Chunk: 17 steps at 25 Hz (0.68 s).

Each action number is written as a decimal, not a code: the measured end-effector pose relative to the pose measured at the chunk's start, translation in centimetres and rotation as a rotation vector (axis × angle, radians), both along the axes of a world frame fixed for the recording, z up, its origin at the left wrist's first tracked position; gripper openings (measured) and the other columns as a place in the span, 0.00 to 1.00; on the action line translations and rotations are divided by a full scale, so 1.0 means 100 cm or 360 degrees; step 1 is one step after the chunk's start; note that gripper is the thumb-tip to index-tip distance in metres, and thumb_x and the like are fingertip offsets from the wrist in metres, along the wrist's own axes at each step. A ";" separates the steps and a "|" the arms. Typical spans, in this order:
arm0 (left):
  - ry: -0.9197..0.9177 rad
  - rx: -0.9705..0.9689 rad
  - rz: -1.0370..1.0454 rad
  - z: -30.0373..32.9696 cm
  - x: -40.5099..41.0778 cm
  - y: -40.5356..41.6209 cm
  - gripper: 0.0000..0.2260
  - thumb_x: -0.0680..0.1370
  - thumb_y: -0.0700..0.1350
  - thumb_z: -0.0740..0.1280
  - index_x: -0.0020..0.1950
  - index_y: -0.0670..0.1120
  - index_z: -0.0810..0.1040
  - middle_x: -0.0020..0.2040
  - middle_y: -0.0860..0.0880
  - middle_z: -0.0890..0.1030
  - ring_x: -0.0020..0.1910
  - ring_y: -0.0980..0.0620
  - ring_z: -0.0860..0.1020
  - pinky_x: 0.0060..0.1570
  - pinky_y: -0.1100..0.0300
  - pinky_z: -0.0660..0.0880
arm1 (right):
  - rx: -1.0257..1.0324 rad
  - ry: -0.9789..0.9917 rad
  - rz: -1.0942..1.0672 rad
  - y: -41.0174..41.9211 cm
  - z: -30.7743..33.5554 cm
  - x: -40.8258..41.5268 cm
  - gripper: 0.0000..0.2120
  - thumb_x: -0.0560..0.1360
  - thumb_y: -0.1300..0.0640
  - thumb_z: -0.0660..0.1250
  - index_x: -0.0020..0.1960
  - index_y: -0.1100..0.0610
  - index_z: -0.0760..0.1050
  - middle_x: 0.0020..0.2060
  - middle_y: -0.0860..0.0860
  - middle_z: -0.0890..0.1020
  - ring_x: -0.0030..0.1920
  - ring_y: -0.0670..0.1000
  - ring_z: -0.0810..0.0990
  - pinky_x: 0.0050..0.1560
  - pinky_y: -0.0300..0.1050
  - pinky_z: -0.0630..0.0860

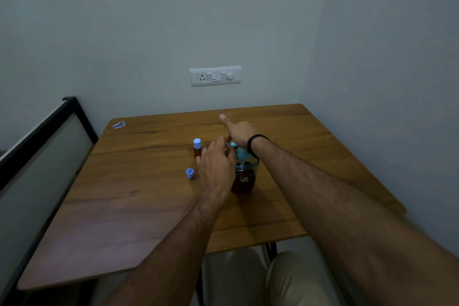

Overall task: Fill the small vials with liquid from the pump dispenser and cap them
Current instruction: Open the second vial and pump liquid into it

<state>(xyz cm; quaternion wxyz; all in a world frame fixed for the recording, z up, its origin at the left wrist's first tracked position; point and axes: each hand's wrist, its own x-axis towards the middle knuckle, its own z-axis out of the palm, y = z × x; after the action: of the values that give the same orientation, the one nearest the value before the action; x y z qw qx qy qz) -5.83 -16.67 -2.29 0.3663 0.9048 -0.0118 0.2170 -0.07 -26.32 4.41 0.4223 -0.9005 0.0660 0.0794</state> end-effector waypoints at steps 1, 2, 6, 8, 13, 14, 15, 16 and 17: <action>0.0007 -0.0005 -0.0004 0.000 0.000 0.001 0.03 0.83 0.48 0.63 0.49 0.52 0.73 0.44 0.54 0.78 0.46 0.53 0.77 0.55 0.53 0.72 | -0.0066 -0.0059 -0.0049 0.003 -0.004 0.002 0.35 0.80 0.30 0.53 0.46 0.59 0.83 0.41 0.51 0.83 0.48 0.55 0.81 0.50 0.49 0.75; 0.0012 -0.0008 -0.0007 0.000 0.000 0.001 0.03 0.83 0.48 0.63 0.50 0.52 0.73 0.44 0.54 0.78 0.46 0.53 0.77 0.56 0.53 0.72 | -0.0112 -0.0096 -0.0093 0.004 -0.004 0.003 0.33 0.80 0.31 0.55 0.43 0.58 0.82 0.39 0.51 0.83 0.46 0.55 0.82 0.47 0.49 0.75; 0.0018 -0.0014 -0.0002 0.002 -0.002 0.000 0.03 0.82 0.49 0.64 0.49 0.52 0.73 0.43 0.55 0.77 0.46 0.54 0.76 0.56 0.52 0.72 | 0.0003 0.0124 0.0023 0.001 0.009 -0.002 0.41 0.75 0.23 0.50 0.53 0.57 0.82 0.44 0.51 0.78 0.50 0.54 0.77 0.50 0.52 0.73; 0.0005 -0.0011 -0.0012 0.002 0.000 0.000 0.02 0.82 0.48 0.65 0.50 0.52 0.74 0.44 0.56 0.78 0.46 0.54 0.77 0.56 0.53 0.71 | 0.0027 0.0160 0.0043 0.000 0.010 -0.001 0.40 0.76 0.24 0.51 0.56 0.57 0.81 0.45 0.51 0.75 0.51 0.56 0.76 0.50 0.52 0.71; 0.0035 -0.0022 -0.0012 -0.001 0.003 0.001 0.00 0.81 0.47 0.65 0.52 0.52 0.75 0.47 0.55 0.80 0.49 0.54 0.78 0.55 0.56 0.66 | -0.0210 -0.0106 -0.0105 0.009 -0.001 0.000 0.33 0.77 0.27 0.56 0.44 0.56 0.80 0.41 0.51 0.82 0.45 0.54 0.81 0.38 0.46 0.73; 0.0035 -0.0026 -0.0016 -0.002 0.002 0.000 0.01 0.82 0.47 0.65 0.51 0.52 0.75 0.46 0.55 0.79 0.49 0.54 0.77 0.55 0.56 0.67 | -0.0166 -0.0018 -0.0031 0.006 0.005 -0.002 0.37 0.76 0.25 0.53 0.50 0.57 0.82 0.47 0.52 0.82 0.49 0.54 0.80 0.44 0.48 0.75; 0.0027 -0.0021 -0.0008 -0.001 0.001 0.000 0.02 0.82 0.48 0.64 0.50 0.52 0.74 0.45 0.55 0.79 0.47 0.53 0.77 0.55 0.54 0.69 | -0.0088 0.0103 0.0030 0.003 0.012 -0.003 0.41 0.75 0.23 0.51 0.57 0.57 0.82 0.52 0.52 0.80 0.53 0.55 0.79 0.51 0.51 0.75; 0.0019 -0.0006 0.0004 0.000 -0.001 0.000 0.03 0.82 0.48 0.64 0.49 0.52 0.73 0.44 0.55 0.78 0.46 0.53 0.77 0.54 0.53 0.70 | 0.0003 0.0207 0.0060 0.000 0.018 -0.005 0.44 0.75 0.22 0.48 0.61 0.58 0.82 0.54 0.52 0.77 0.55 0.56 0.76 0.55 0.53 0.73; 0.0015 0.0011 0.0017 0.001 -0.002 0.000 0.03 0.82 0.48 0.63 0.48 0.53 0.72 0.43 0.55 0.77 0.45 0.52 0.76 0.53 0.52 0.70 | 0.0070 0.0260 0.0058 -0.003 0.020 -0.005 0.45 0.76 0.23 0.47 0.63 0.59 0.81 0.55 0.52 0.75 0.55 0.56 0.74 0.57 0.53 0.71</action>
<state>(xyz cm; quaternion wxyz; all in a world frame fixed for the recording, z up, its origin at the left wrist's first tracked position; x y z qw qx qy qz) -5.99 -16.69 -2.22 0.3622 0.9070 -0.0061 0.2146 -0.56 -26.64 6.42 0.4336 -0.8827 0.0820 0.1617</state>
